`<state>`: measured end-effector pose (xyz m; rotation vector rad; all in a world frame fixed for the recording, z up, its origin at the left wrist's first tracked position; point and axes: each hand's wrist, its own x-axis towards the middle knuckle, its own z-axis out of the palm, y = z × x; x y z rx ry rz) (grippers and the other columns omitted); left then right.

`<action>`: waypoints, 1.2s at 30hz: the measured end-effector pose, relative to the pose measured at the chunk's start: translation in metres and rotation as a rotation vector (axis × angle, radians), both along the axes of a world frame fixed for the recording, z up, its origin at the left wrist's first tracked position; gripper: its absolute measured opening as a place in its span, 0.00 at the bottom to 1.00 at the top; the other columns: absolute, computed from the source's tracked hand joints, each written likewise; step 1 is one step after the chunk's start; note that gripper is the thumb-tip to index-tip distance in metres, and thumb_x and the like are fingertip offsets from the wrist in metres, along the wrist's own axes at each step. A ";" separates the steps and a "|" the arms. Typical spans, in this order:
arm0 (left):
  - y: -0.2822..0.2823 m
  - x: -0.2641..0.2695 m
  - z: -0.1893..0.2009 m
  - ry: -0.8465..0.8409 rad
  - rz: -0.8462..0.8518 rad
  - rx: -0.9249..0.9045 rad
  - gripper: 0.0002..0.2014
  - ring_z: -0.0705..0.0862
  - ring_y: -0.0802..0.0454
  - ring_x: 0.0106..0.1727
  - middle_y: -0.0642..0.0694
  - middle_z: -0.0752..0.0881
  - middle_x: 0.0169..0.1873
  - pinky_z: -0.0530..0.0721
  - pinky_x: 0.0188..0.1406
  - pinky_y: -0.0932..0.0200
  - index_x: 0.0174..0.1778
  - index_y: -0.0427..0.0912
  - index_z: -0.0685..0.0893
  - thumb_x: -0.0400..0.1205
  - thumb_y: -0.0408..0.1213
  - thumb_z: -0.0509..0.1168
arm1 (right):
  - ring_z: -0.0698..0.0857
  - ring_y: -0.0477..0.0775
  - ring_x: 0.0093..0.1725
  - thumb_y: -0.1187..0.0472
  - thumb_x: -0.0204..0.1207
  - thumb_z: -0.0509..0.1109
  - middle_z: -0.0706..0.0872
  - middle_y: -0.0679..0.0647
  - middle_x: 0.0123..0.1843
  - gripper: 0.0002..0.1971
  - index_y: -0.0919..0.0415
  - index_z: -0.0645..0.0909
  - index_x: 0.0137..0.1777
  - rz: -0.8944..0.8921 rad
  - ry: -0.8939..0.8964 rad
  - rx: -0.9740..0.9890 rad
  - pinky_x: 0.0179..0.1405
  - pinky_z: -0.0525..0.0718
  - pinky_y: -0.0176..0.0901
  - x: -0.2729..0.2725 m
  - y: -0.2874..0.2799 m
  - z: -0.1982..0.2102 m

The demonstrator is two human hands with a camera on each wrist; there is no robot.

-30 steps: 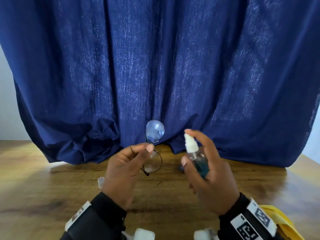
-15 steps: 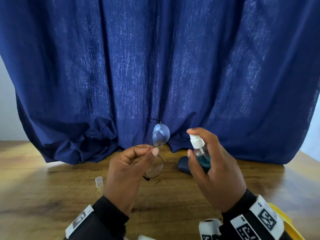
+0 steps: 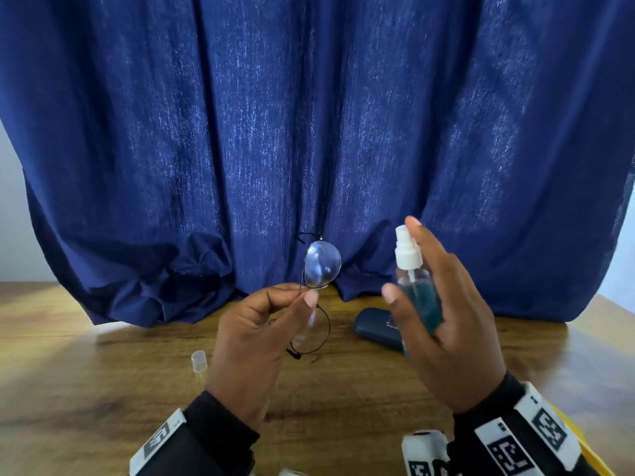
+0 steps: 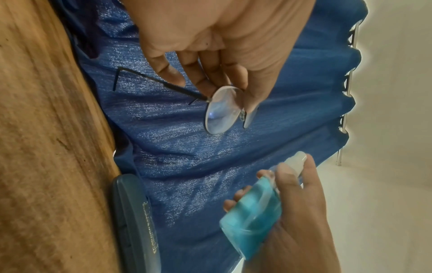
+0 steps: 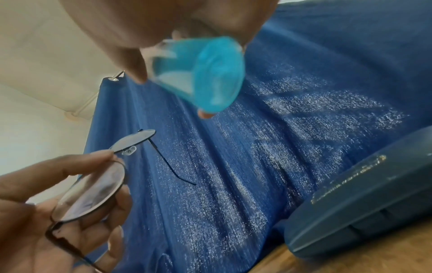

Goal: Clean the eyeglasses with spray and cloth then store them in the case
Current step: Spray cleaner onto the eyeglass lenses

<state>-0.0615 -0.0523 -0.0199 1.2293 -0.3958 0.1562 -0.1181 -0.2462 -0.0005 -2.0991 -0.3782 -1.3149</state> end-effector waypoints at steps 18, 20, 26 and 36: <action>0.000 0.002 -0.001 -0.003 0.012 0.019 0.08 0.92 0.55 0.50 0.43 0.94 0.45 0.87 0.49 0.70 0.42 0.32 0.91 0.76 0.36 0.76 | 0.78 0.52 0.25 0.69 0.78 0.71 0.80 0.56 0.33 0.28 0.42 0.69 0.72 0.199 0.126 0.054 0.22 0.78 0.37 -0.002 0.010 -0.004; 0.001 0.003 -0.001 -0.006 0.006 0.011 0.08 0.91 0.57 0.48 0.43 0.94 0.45 0.87 0.47 0.71 0.41 0.31 0.91 0.77 0.35 0.76 | 0.78 0.52 0.24 0.69 0.79 0.72 0.80 0.55 0.30 0.31 0.40 0.68 0.74 0.218 0.124 0.081 0.24 0.79 0.42 -0.001 0.011 -0.004; 0.007 0.009 -0.001 0.024 0.018 -0.044 0.06 0.91 0.58 0.45 0.48 0.94 0.42 0.88 0.47 0.69 0.42 0.37 0.92 0.76 0.36 0.76 | 0.78 0.60 0.22 0.59 0.80 0.68 0.81 0.56 0.33 0.31 0.40 0.64 0.80 0.481 0.190 0.115 0.22 0.79 0.60 -0.009 0.017 -0.006; 0.005 0.012 -0.005 0.014 -0.008 0.013 0.10 0.92 0.57 0.51 0.46 0.95 0.47 0.87 0.47 0.72 0.44 0.35 0.92 0.74 0.39 0.76 | 0.77 0.62 0.20 0.65 0.81 0.68 0.78 0.63 0.32 0.27 0.41 0.68 0.75 0.589 0.268 0.256 0.22 0.82 0.51 -0.010 0.025 -0.010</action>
